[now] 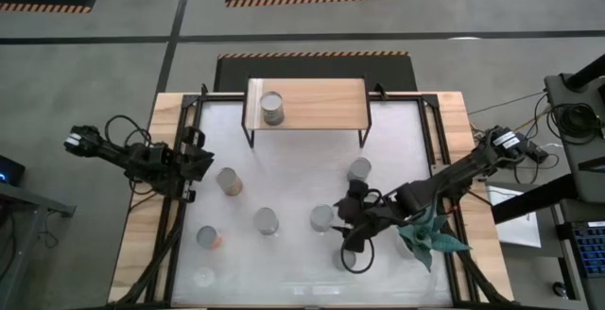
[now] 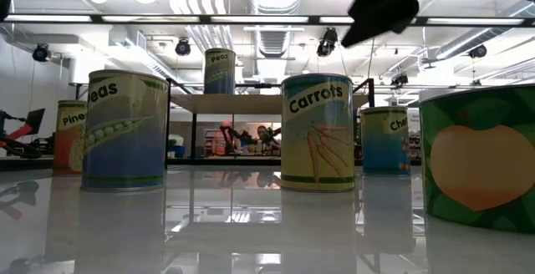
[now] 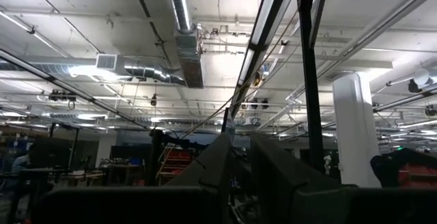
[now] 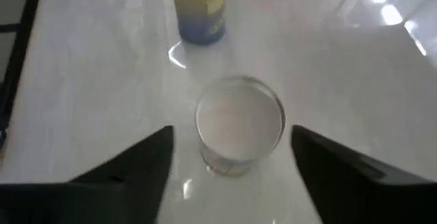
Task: Pick and place cans onto a shelf
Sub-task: Put the canned carrots on the shelf
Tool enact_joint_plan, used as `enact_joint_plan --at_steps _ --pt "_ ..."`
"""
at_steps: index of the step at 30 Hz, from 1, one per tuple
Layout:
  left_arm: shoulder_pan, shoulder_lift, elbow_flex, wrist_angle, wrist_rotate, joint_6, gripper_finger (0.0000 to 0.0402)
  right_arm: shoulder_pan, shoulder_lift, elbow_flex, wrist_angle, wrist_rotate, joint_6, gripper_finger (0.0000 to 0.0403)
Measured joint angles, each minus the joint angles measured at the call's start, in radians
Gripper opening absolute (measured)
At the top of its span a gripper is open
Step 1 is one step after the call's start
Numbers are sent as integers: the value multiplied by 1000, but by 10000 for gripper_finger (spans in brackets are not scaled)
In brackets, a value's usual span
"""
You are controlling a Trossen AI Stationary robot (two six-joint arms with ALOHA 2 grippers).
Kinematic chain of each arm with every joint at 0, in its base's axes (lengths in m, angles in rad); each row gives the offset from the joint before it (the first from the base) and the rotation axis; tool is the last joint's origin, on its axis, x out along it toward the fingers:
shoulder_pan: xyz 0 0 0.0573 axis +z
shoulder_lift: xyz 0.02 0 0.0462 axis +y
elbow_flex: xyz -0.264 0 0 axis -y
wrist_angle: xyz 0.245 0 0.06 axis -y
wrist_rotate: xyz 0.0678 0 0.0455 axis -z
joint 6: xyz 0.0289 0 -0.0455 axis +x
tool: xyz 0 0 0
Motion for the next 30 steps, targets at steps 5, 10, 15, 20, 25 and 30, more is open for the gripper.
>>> enact_joint_plan --at_steps 5,10,15,20,25,30 --pt "0 -1 0 1 0 6 39 0 0 -38 -5 -21 62 369" --pt "0 0 3 1 0 6 39 0 0 -75 7 -21 108 376" --pt "0 0 4 1 0 6 39 0 13 -131 96 -14 113 376" --pt "0 0 4 1 0 6 39 -1 89 -143 165 -12 56 376" --pt "0 0 4 1 0 6 39 -6 162 -123 238 31 -10 376" --pt "0 0 5 0 0 6 39 -38 185 -110 251 42 -12 368"
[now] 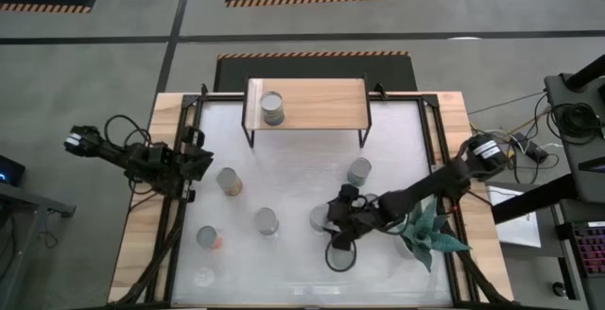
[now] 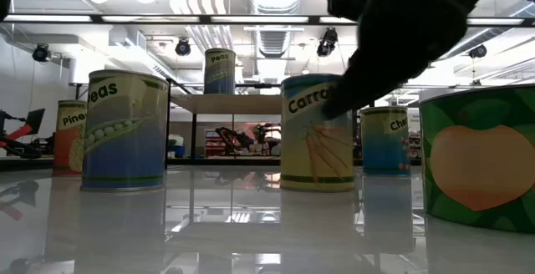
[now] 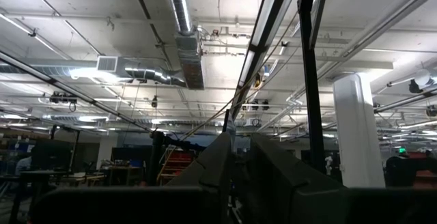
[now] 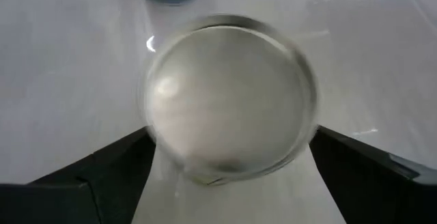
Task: Pick and place cans onto a shelf
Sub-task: Put the canned carrots on the shelf
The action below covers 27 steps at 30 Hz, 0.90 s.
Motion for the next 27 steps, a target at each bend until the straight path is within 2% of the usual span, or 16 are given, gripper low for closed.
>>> enact_joint_plan --at_steps 14,22,27 --pt "0 0 0 0 0 0 39 -13 6 0 53 -23 -46 278" --pt "0 0 0 0 0 0 39 -25 -50 4 53 -72 -60 279" --pt "0 0 0 4 0 0 39 -73 -134 92 -78 -139 -60 280"
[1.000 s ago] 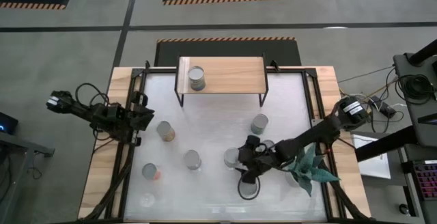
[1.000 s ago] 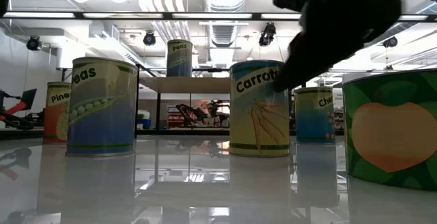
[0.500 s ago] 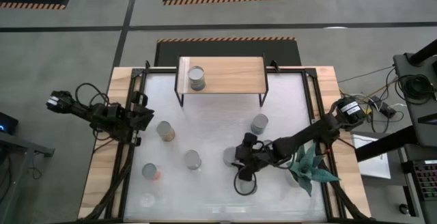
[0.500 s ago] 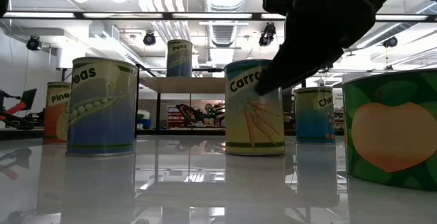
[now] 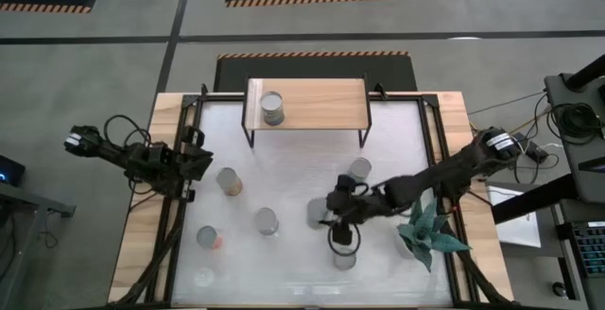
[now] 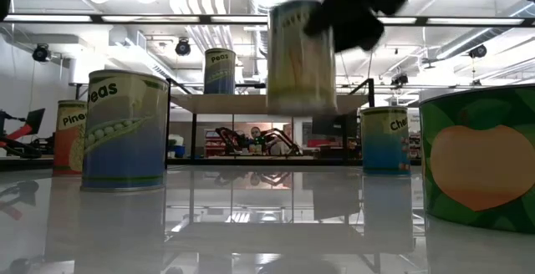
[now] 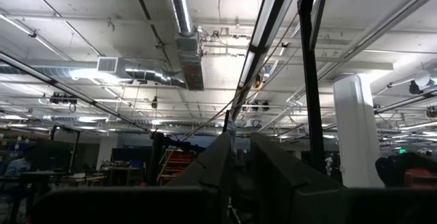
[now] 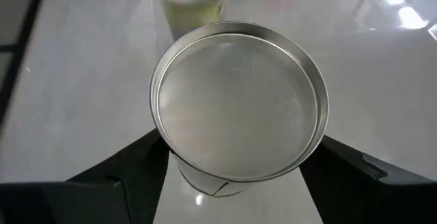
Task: Pick and place cans onto a shelf
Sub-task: Put the canned carrots on the shelf
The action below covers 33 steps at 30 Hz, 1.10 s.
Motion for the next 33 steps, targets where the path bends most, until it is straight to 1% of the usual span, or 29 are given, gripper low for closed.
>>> enact_joint_plan --at_steps 3,7,10,13,16,19,22,27,31,33 --pt "0 0 0 3 0 0 39 -40 -20 94 -133 -4 -29 280" --pt "0 -1 0 7 0 0 39 -104 -14 235 -276 -4 -147 280" --pt "0 0 0 15 0 0 39 -163 -5 342 -346 -7 -264 280" --pt "0 0 0 15 0 0 39 -237 -5 425 -371 -12 -376 280" --pt "0 0 0 19 0 0 39 -333 -5 493 -402 -60 -458 280" --pt "0 0 0 19 0 9 39 -444 -5 527 -403 -146 -519 280" --pt "0 -1 0 21 0 24 39 -560 -3 531 -397 -236 -563 280" --pt "0 -1 0 26 0 49 39 -732 -1 523 -324 -352 -603 281" --pt "0 -1 0 44 0 92 39 -824 30 525 -237 -424 -603 281" --pt "0 -1 0 46 0 107 39 -845 59 535 -221 -440 -610 281"
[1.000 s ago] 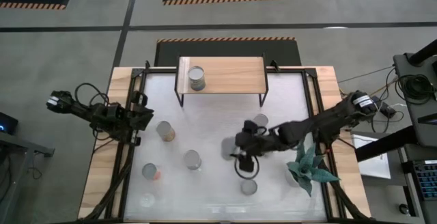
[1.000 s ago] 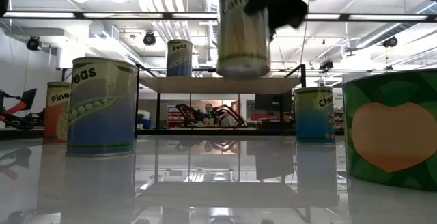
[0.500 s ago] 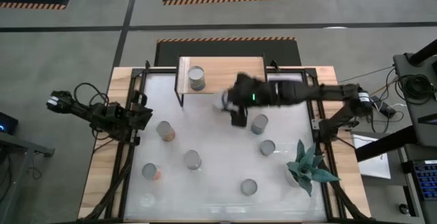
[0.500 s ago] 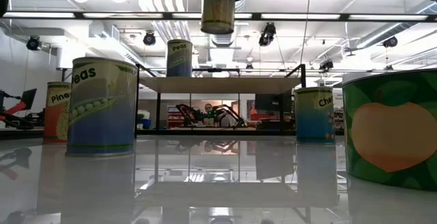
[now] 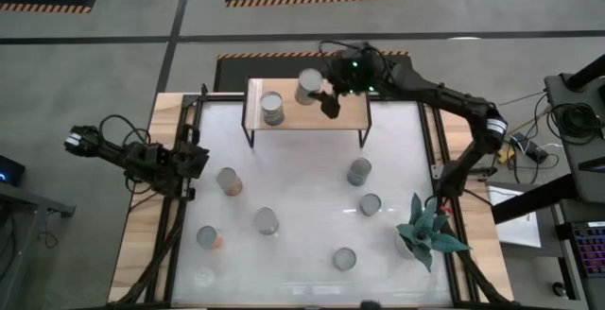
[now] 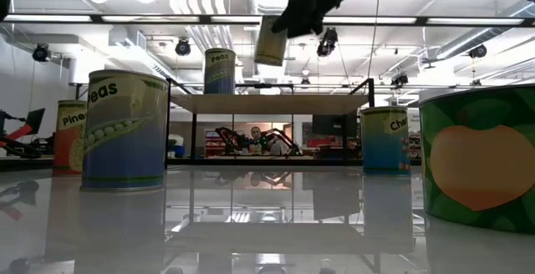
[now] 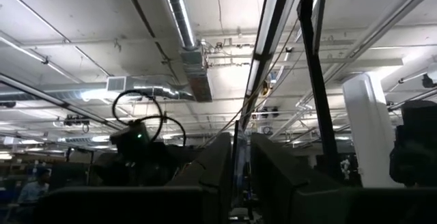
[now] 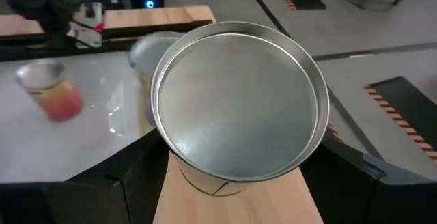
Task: Pick and place cans onto a shelf
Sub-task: Put the canned carrots on the shelf
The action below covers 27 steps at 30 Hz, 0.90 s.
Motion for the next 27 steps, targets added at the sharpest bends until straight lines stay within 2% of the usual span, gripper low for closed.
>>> enact_joint_plan --at_steps 7,13,17,22,27 --pt "0 -5 0 5 0 43 39 -43 147 84 -1 -12 -19 281" --pt "0 -8 0 6 0 47 39 -45 271 219 -24 -33 -39 281" --pt "0 -8 0 6 0 44 39 -48 338 320 -104 -37 -63 281" --pt "0 -8 0 -5 0 43 39 -50 399 407 -192 -36 -71 281" --pt "0 -7 0 -5 0 35 39 -50 416 423 -212 -37 -73 282"
